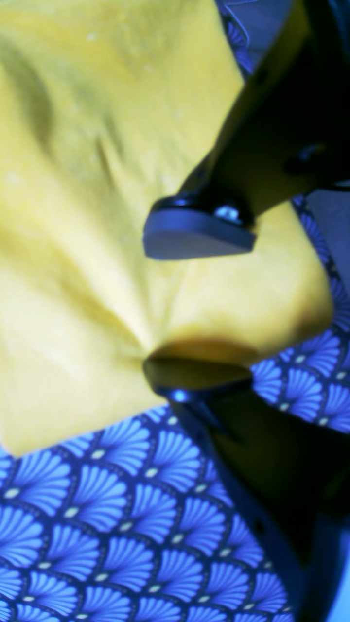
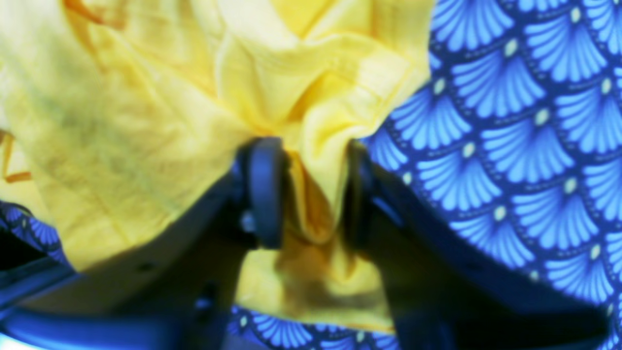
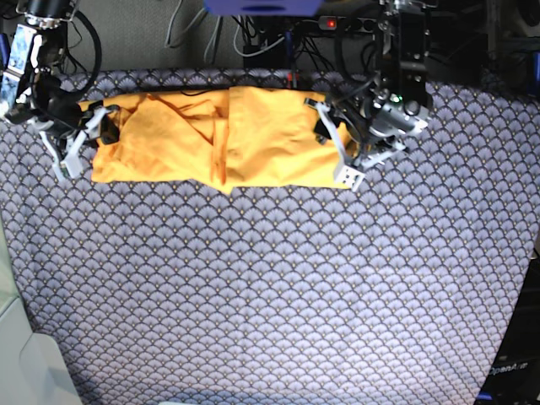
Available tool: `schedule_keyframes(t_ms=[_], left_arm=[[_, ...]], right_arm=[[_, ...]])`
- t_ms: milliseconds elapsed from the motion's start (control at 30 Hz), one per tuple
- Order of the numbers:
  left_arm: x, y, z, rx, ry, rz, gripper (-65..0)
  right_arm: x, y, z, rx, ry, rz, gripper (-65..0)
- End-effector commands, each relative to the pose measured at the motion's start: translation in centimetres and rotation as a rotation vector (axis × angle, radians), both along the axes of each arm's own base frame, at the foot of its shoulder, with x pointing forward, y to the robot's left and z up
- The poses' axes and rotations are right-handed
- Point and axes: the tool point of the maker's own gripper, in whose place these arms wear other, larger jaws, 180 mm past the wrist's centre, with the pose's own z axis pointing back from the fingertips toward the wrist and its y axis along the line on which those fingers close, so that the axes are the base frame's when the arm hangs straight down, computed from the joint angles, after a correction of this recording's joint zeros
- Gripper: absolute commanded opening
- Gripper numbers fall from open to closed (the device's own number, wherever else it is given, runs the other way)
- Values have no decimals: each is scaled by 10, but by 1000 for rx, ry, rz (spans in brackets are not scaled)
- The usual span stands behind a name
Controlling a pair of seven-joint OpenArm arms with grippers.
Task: Fold the T-shirt properly
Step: 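Release the left gripper and lift the strip end with the right gripper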
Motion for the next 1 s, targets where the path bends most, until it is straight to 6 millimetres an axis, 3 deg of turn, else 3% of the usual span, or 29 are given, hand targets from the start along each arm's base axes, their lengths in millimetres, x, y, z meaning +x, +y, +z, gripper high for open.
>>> schedule_keyframes(t_ms=[0,100,267,433,667,800,967], left_arm=[[9,-1,14,-7,-53,1,-328],[19,-3,29,-13,-105,1,-328],[47,-10,80,-65,-253,7,-328],[54,2,94,-154,-284,68,-328],[28,77,68,-60,-213,232,-327],[11,119,57,3,-176,312,-327],[-2,157,50,36,-152,422,-327]], right_arm=[[6,1,6,-4,-23,20,-560],[6,16,3,5,-12,69,-650],[13,21,15,-6,-52,92,-650],[22,27,43,-50,-132,135,-650],[23,35,69,-122,-160,196,-650],[17,54,79,-135,-156,218,-650],[11,81,76,-75,-141,214,-650]])
